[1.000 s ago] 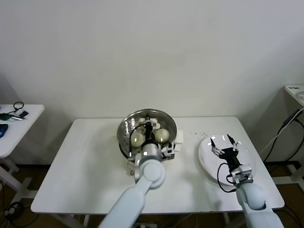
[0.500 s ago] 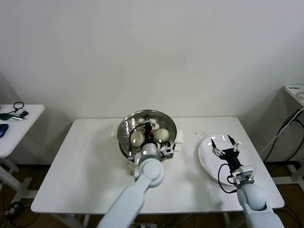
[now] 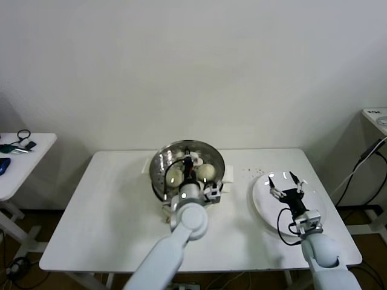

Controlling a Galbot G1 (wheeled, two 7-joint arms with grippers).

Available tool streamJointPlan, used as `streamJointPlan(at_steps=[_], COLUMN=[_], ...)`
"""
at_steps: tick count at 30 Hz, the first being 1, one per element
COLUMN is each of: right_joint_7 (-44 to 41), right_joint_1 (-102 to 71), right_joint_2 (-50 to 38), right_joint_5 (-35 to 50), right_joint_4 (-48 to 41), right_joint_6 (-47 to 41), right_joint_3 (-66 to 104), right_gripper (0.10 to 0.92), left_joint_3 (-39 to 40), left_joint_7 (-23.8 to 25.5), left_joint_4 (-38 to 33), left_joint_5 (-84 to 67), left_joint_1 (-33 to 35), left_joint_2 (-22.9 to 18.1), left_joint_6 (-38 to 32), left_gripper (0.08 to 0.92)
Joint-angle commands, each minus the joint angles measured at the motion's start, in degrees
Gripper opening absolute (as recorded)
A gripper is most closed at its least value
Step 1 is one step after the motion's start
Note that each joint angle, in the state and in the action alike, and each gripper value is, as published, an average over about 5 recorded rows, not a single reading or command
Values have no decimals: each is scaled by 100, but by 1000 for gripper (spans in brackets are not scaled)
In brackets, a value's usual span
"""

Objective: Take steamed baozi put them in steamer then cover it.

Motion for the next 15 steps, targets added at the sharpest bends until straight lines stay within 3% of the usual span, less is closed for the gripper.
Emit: streamJointPlan(at_steps=[1,15], right_joint_7=[12,75], right_joint_1=[0,-40], right_joint_2=[-11,-15], right_joint_5=[3,147], right_joint_4=[40,244], right_joint_6=[-103,-579], right_joint_3=[18,57], right_gripper=[823,823], left_joint_3=[36,126], left_joint_7=[51,168], left_joint_4=[-208,-1135], left_joint_5=[-73,-305], left_joint_1=[41,405], left_joint_2=[150,729], left_joint_6=[282,282], left_gripper=[204,606])
